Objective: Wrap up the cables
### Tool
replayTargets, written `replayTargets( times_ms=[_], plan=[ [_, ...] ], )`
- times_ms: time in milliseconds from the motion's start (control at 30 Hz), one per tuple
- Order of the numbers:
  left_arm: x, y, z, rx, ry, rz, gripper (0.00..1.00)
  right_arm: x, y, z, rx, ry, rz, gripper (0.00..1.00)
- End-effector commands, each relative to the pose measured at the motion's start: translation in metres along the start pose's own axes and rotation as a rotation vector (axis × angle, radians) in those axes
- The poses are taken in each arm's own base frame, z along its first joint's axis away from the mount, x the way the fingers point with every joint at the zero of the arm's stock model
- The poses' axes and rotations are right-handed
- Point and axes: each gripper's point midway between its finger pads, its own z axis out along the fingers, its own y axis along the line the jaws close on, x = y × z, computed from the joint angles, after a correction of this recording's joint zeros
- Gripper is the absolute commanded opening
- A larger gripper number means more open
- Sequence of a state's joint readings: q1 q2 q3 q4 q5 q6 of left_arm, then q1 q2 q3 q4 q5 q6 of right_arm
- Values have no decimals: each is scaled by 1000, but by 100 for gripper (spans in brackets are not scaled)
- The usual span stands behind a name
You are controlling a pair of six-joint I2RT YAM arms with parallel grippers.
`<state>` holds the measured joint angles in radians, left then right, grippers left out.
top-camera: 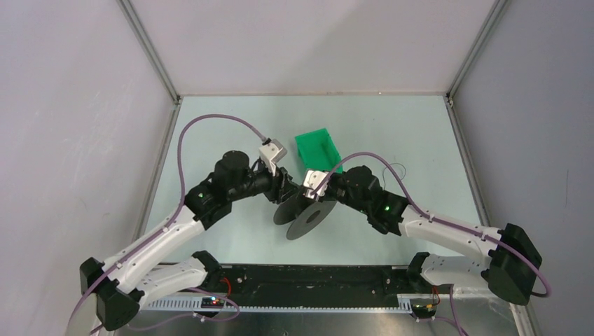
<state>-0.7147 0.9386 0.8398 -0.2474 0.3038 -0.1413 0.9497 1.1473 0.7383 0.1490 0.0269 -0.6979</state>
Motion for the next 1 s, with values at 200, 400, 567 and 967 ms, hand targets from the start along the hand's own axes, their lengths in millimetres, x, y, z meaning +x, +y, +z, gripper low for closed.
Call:
replayTargets(
  times_ms=[200, 400, 567, 967],
  plan=[
    [-14, -4, 13, 57, -25, 61, 51, -31, -20, 3, 64, -70, 14, 0],
    [-3, 4, 15, 23, -3, 60, 52, -20, -14, 8, 52, -30, -4, 0],
    [6, 12, 17, -14, 13, 69, 52, -16, -11, 9, 50, -10, -10, 0],
    [38, 20, 21, -91, 114, 107, 50, -14, -1, 13, 37, 7, -2, 0]
  ],
)
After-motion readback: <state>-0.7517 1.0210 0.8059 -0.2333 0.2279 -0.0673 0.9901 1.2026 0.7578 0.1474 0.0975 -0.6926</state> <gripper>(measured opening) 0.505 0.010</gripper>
